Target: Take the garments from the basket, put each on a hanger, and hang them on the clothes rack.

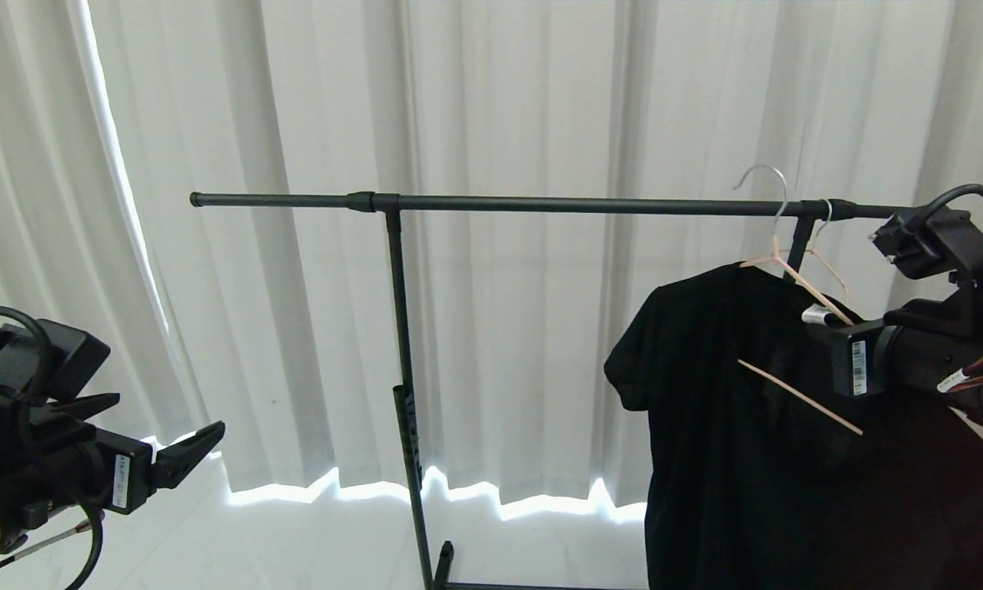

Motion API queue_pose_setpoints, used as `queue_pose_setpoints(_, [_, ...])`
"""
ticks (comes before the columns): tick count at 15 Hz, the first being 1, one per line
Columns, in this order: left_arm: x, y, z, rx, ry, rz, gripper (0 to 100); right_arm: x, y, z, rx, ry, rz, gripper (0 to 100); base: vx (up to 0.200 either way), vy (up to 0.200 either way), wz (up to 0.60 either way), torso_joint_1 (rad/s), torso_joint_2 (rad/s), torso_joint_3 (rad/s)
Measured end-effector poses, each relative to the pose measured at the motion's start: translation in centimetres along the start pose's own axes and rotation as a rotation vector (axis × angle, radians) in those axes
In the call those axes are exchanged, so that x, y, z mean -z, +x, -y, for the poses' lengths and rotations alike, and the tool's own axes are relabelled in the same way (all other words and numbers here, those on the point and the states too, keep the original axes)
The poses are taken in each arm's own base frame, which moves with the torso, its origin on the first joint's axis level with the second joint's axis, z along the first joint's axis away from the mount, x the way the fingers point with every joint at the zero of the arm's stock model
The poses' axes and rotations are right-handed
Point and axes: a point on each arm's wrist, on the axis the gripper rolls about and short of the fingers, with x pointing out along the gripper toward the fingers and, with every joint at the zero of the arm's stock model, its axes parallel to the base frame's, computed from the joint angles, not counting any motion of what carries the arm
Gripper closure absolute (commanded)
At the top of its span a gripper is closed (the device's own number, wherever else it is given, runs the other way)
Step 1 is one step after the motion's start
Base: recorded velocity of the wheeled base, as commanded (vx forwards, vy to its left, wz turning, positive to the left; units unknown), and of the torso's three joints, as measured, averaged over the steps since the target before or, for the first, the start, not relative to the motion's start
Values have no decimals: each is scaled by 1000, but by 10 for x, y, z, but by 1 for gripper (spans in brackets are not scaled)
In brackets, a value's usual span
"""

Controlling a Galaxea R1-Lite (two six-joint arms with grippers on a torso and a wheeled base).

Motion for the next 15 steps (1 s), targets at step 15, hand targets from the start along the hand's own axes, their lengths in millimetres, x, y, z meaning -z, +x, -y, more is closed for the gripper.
queue_pose_setpoints(15, [-3,1,4,24,12,14,0,-1,33,-7,8,10,29,100,173,0,0,0,3,2])
